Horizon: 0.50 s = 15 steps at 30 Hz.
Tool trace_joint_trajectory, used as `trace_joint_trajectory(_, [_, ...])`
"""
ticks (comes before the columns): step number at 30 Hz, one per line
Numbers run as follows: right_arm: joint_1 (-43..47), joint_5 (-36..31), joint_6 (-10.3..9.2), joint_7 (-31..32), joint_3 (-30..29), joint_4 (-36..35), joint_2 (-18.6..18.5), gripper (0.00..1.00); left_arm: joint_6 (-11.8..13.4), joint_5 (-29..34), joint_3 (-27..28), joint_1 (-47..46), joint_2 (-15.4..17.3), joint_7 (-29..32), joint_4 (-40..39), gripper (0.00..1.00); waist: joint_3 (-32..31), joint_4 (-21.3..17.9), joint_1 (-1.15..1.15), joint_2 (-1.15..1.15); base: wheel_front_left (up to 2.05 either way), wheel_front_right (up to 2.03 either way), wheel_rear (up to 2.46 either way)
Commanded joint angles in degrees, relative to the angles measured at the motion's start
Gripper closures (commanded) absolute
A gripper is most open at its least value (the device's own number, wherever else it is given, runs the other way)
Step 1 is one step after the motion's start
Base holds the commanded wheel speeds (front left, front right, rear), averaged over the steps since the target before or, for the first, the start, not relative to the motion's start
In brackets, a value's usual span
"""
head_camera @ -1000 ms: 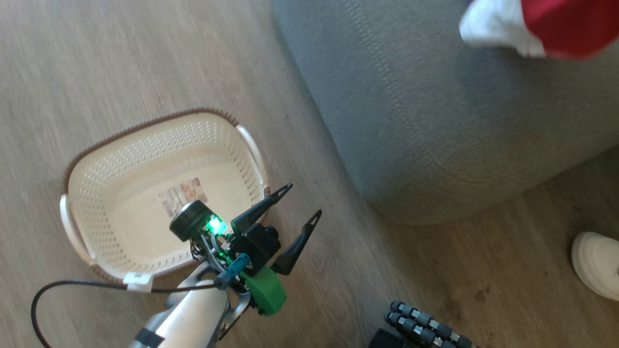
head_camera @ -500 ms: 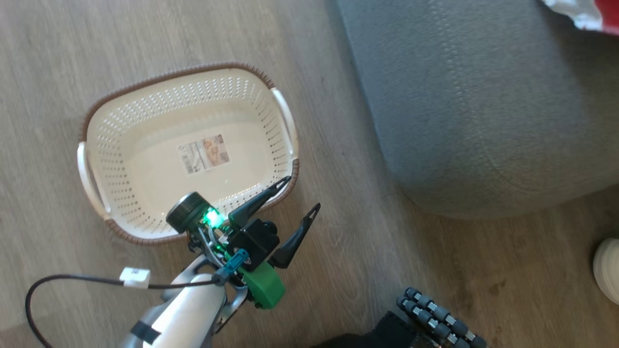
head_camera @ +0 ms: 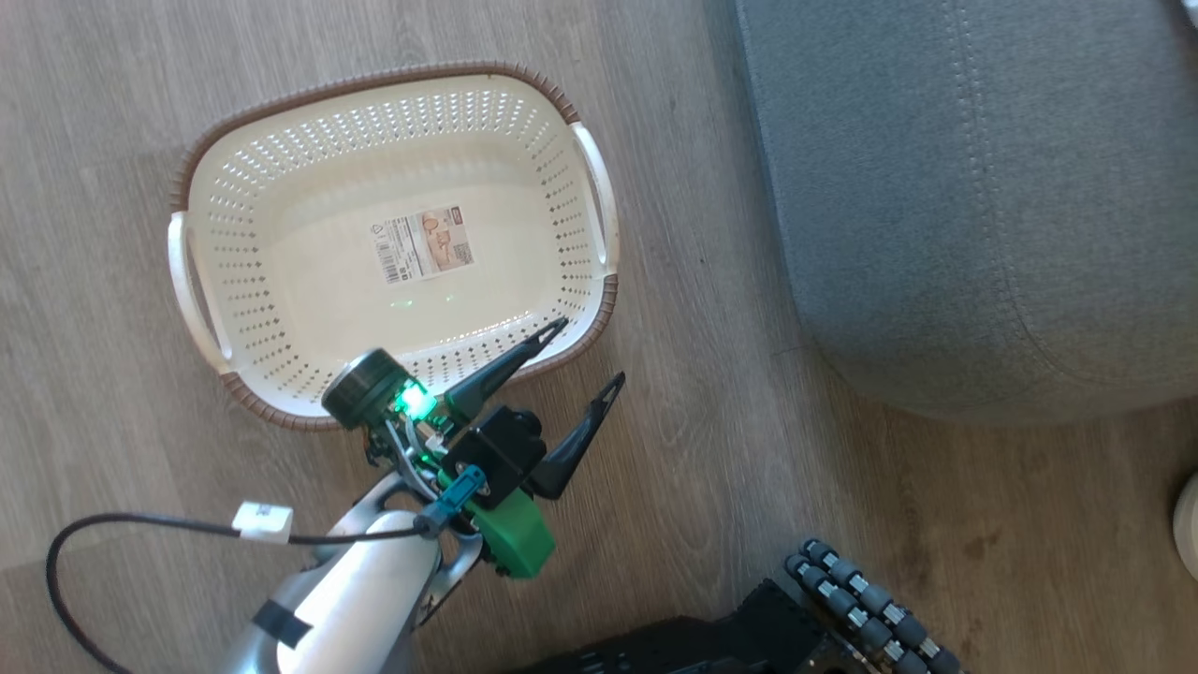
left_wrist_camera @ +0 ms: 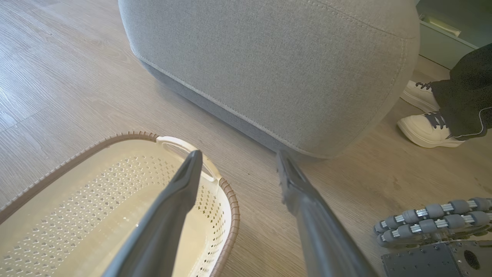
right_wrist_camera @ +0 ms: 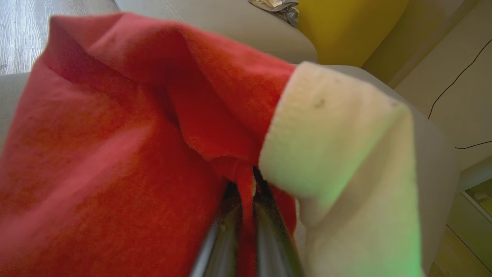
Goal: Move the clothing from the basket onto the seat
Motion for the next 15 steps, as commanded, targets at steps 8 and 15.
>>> trace_joint_trajectory(8, [-0.62,0.72,-0.01,2.33,3.98,0.55,1.84,1.0,0.85,-0.44,1.2,-1.67,0.11,-0.29,-1.27,0.0,0.62,0.37,-0.01,0.0,0.0,0.0,0.0])
trace_joint_trajectory(15, [-0.56,1.26,-0.01,3.76,6.79,1.07,1.03,0.0,0.94,-0.98,0.69,-1.57,-0.59,-0.29,-0.24,0.0,-1.75,0.24,-0.01,0.0,0.0,0.0,0.0])
